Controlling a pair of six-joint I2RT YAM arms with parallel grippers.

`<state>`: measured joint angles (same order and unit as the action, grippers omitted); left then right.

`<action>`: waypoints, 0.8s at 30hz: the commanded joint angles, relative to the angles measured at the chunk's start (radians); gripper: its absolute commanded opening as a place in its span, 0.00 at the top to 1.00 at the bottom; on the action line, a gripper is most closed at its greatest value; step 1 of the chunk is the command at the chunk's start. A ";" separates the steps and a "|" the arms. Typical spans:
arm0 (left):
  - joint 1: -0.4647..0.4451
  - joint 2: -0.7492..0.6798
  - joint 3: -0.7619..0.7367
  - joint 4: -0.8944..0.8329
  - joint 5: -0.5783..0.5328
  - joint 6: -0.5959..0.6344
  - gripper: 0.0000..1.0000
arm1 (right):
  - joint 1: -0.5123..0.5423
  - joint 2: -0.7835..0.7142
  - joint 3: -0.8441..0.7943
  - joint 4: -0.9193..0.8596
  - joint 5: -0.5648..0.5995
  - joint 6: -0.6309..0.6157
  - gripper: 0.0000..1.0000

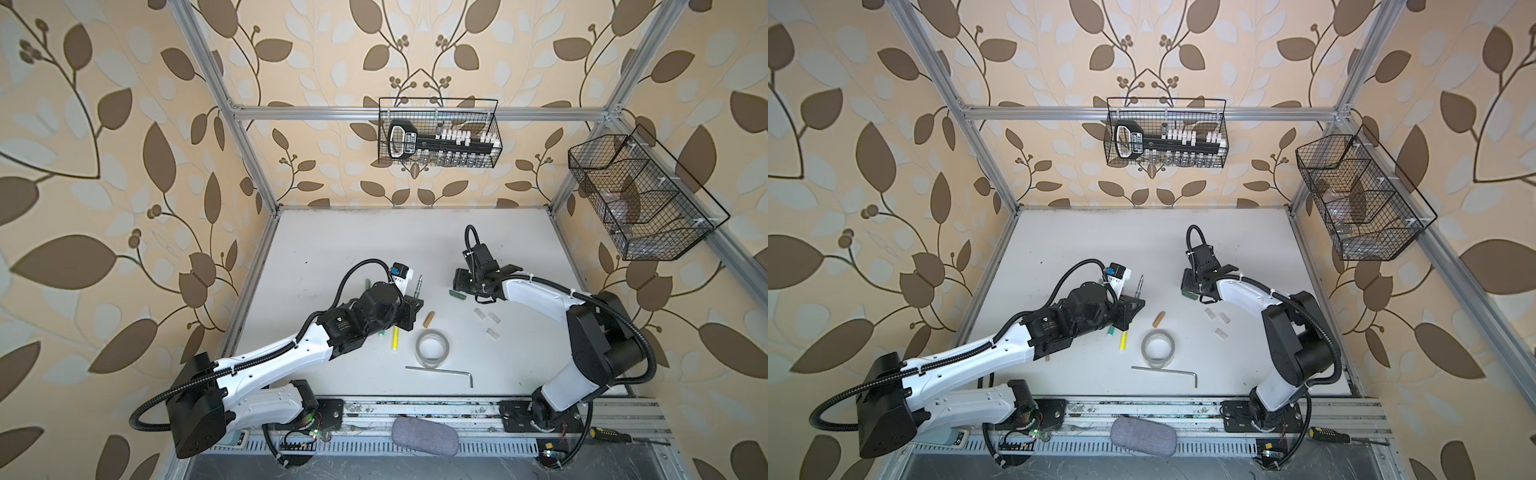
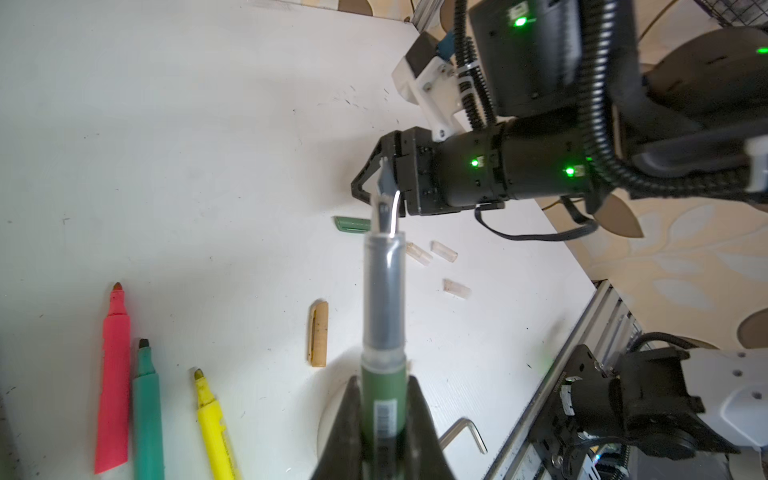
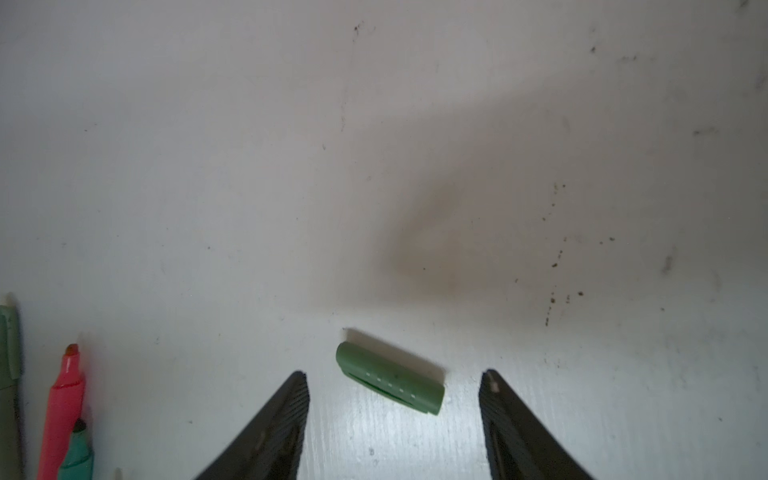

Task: Insert the pens into the pen caps
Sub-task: 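Move the right gripper over the green pen cap on the table, then lower the right gripper and close it on the green cap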

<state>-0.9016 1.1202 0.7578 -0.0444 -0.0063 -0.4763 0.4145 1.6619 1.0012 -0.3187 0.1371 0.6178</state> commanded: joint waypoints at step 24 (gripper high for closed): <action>0.006 -0.071 0.013 -0.002 -0.012 0.021 1.00 | 0.120 0.135 0.037 -0.033 0.060 -0.023 0.40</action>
<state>-0.9016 1.0813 0.7578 -0.0502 -0.0017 -0.4732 0.5209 1.8023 1.0595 -0.3256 0.1562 0.5835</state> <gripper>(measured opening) 0.116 0.604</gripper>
